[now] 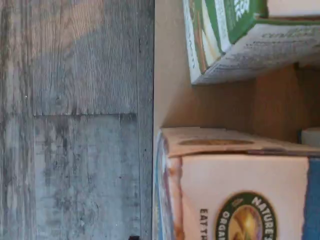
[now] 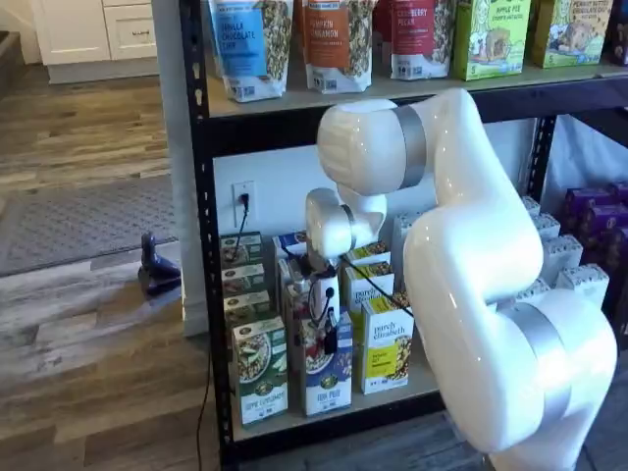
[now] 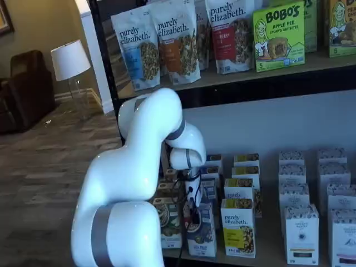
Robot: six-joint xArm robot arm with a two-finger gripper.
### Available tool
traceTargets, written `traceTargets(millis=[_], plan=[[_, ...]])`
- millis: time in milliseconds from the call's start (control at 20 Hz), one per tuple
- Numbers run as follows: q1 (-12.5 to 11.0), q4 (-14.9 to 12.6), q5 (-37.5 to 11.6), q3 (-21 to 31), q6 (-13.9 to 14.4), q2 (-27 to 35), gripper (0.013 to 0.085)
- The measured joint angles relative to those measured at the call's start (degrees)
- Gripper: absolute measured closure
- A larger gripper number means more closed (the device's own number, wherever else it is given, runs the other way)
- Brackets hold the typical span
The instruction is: Pick up the blue and white box that is on the bottom shelf, the second box from the left
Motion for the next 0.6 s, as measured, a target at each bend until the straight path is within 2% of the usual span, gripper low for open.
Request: traceTargets(millis=[100, 250, 300, 400, 550, 600], plan=[[0.1, 0.1, 0.1, -0.1, 0.0, 0.1, 0.0130], [0.2, 0.2, 0.1, -0.2, 0.0, 0.2, 0.0210], [0.2, 0.2, 0.1, -0.2, 0.1, 0.3, 0.0210], [0.4, 0.0, 0.1, -0.3, 0.4, 0.4, 0.0290], [0.6, -0.1, 0.2, -0.5, 0.7, 0.6, 0.0330], [0.6, -0.2, 0.2, -0.5, 0.8, 0.7, 0.0370]])
